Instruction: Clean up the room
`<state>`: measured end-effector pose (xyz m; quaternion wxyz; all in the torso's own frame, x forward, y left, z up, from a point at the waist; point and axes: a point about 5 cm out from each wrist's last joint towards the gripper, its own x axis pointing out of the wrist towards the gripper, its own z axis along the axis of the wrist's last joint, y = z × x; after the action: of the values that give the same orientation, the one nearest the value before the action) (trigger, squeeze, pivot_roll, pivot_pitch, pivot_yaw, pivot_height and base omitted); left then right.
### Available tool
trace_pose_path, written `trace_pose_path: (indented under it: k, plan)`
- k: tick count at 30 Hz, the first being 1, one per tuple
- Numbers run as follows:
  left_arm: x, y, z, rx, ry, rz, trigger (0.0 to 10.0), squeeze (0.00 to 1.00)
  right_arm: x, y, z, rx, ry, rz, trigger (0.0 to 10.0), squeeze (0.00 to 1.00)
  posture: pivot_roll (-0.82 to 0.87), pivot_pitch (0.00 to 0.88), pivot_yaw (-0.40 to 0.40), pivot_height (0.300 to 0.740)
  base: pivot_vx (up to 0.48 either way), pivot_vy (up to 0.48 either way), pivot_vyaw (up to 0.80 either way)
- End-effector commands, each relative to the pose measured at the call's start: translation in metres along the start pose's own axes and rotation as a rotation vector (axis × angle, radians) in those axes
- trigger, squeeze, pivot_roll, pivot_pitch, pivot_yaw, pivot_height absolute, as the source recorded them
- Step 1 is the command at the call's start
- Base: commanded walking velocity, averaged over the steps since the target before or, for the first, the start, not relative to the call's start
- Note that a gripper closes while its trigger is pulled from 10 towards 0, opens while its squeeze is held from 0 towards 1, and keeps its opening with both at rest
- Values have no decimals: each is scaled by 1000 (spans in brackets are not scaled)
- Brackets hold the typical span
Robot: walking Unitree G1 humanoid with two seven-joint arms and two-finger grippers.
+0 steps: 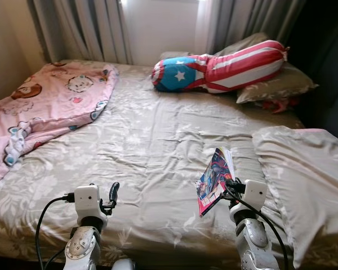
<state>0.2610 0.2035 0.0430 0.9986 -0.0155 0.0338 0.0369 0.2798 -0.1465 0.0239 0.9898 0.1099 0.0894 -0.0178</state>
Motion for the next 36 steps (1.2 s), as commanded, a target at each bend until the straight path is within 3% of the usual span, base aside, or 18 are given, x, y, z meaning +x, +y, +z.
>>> trace_pose_path:
  k: [1,10,36]
  plan:
    - [1,-4,-2,-5,4,-13,10000,0,4,2,11,11,-58,16,10000,0,31,0,-53,657,0,0,0]
    - [1,-3,-4,3,13,-13,10000,0,5,4,13,22,-73,30,10000,0,36,0,-52,657,0,0,0]
    - [2,0,-4,12,5,-9,10000,0,7,4,16,26,-91,37,10000,0,43,0,-46,657,280,0,0]
